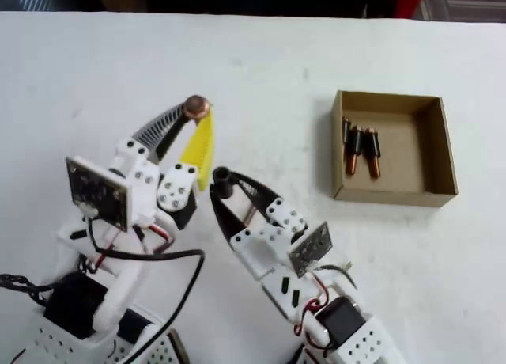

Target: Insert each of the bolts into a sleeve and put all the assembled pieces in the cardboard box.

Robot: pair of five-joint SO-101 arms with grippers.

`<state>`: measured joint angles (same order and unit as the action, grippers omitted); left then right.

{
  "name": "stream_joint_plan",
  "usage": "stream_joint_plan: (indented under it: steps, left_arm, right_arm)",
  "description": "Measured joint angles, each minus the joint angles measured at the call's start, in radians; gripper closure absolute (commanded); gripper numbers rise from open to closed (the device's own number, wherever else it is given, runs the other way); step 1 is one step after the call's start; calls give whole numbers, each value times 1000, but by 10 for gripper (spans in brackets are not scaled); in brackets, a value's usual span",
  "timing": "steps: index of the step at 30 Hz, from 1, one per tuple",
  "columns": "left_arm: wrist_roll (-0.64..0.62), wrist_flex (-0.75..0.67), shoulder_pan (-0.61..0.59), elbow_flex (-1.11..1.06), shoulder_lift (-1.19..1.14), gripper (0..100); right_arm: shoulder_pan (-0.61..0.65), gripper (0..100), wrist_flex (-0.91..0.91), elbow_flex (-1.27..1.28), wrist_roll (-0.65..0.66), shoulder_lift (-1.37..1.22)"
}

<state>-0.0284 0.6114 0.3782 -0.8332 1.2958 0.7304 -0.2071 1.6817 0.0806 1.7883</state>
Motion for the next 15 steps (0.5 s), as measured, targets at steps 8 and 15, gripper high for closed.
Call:
stream_joint_plan:
  steps: [8,15]
  left_arm:
    - [0,0,100,0,0,980]
    - [-35,89,103,0,0,980]
  right_arm:
    - [0,981,-11,0,26,0]
    - [0,981,-18,0,28,0]
